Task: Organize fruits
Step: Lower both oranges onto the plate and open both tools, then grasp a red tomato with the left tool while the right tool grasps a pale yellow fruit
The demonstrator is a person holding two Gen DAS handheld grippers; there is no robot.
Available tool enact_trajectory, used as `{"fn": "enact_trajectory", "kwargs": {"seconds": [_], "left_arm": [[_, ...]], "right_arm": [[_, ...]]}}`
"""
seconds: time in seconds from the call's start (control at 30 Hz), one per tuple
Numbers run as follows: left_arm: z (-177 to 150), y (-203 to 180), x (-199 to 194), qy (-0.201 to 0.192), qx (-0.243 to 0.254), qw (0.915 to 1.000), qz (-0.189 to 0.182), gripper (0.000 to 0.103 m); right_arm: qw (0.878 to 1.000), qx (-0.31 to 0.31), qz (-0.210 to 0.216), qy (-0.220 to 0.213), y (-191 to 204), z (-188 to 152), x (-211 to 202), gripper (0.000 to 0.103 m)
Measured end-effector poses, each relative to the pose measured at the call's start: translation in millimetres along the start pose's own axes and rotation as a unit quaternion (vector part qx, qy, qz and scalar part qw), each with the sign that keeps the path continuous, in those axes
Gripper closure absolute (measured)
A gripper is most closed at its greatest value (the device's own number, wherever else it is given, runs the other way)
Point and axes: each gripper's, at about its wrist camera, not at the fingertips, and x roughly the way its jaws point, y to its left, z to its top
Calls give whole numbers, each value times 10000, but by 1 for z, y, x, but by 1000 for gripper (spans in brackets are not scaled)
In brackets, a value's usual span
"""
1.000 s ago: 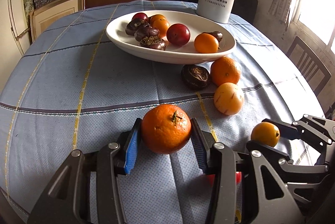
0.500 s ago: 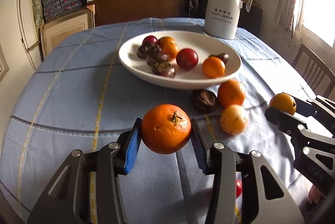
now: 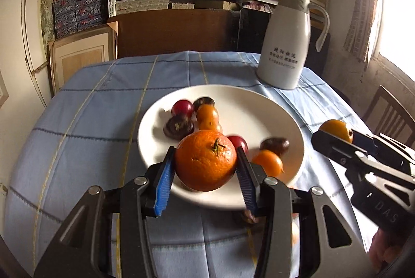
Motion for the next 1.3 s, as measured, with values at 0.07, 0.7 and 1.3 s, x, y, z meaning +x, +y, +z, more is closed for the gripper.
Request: {"fn": "enact_trajectory", "kwargs": {"seconds": [0.07, 0.7, 1.3], "left_arm": [[8, -2, 13, -18, -9, 9999, 114, 59], [-2, 13, 36, -55, -283, 9994, 174, 26], [-101, -11, -63, 256, 246, 9982, -482, 14]], "right_arm": [[9999, 11, -131, 17, -2, 5, 16, 66], [9978, -363, -496, -236, 2, -3, 32, 54], [9997, 248, -66, -33, -25, -80, -32, 43]]}}
